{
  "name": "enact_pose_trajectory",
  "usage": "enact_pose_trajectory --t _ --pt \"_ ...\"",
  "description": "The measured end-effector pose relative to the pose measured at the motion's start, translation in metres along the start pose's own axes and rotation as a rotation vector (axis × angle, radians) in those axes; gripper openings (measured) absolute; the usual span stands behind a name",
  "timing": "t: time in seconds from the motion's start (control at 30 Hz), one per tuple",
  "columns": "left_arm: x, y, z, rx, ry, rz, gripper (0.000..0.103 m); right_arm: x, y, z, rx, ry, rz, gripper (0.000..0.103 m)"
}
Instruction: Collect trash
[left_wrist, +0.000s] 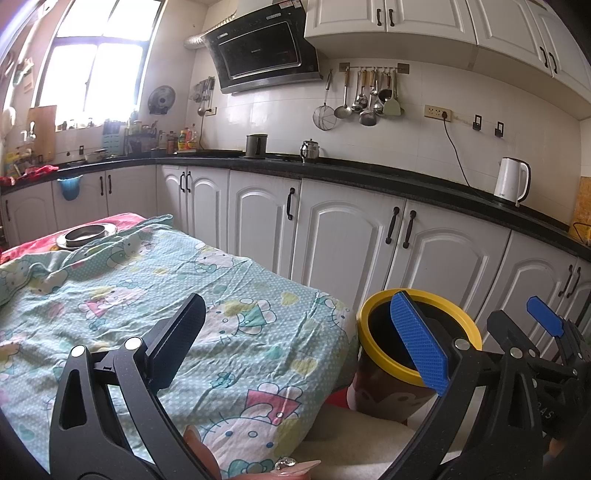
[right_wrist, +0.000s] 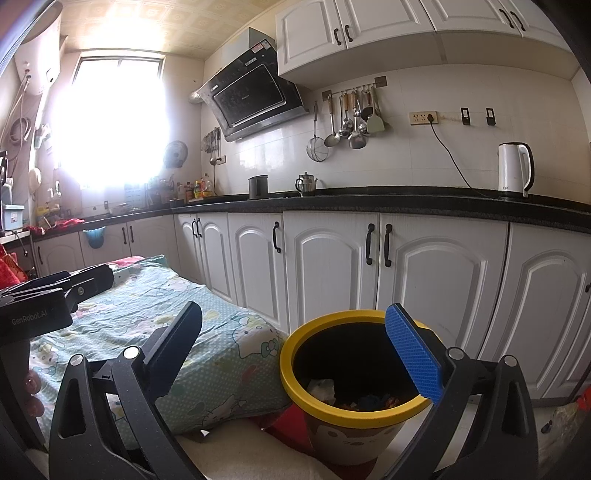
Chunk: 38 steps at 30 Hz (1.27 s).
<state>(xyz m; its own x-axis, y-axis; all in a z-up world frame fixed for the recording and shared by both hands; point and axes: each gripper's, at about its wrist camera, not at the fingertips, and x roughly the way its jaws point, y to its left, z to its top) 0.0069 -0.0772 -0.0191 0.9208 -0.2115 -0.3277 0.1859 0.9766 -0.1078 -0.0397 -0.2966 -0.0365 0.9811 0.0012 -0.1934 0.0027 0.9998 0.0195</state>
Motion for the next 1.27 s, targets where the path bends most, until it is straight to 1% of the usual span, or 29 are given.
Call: enact_pose_trajectory --t 0.4,0.57,0.73,0.83,0.9,0.93,1.0,1.07,1.13,1.17,1.2,1.23,1.27 --pt "0.000 0.000 0.000 0.000 0.002 0.002 0.092 0.000 0.000 0.000 0.002 0.003 -0.001 0.097" --pt "0.004 -0.001 -0.002 0.009 0.017 0.015 0.092 0.000 -0.001 0.000 0.002 0.004 0.001 0.097" --pt "0.011 0.000 -0.004 0.012 0.048 0.054 0.092 0.001 -0.003 0.001 0.022 0.025 -0.006 0.097" --pt "0.010 0.006 -0.002 0.000 0.051 0.072 0.092 0.003 -0.006 0.002 0.050 0.054 -0.021 0.097" --pt "0.007 0.014 0.002 -0.019 0.051 0.069 0.092 0.004 -0.004 0.004 0.058 0.065 -0.031 0.097" --pt "0.007 0.019 0.004 -0.035 0.059 0.066 0.092 0.004 -0.002 0.006 0.056 0.066 -0.029 0.097" --pt "0.005 0.041 0.008 -0.089 0.099 0.084 0.092 0.004 0.005 0.010 0.037 0.046 -0.012 0.097" --pt "-0.001 0.071 0.012 -0.141 0.127 0.127 0.092 0.007 0.016 0.021 0.018 0.023 0.031 0.097" --pt "-0.015 0.123 0.014 -0.222 0.162 0.194 0.092 0.010 0.044 0.035 -0.002 0.010 0.124 0.097" --pt "-0.025 0.149 0.014 -0.256 0.171 0.251 0.092 0.011 0.061 0.042 -0.013 0.013 0.182 0.097" --pt "-0.037 0.179 0.012 -0.280 0.180 0.338 0.092 0.013 0.088 0.050 -0.024 0.017 0.268 0.097" --pt "-0.047 0.201 0.009 -0.293 0.184 0.408 0.092 0.016 0.120 0.057 -0.037 0.027 0.356 0.097" --pt "-0.068 0.243 0.002 -0.321 0.194 0.543 0.092 0.017 0.143 0.060 -0.051 0.044 0.425 0.097"
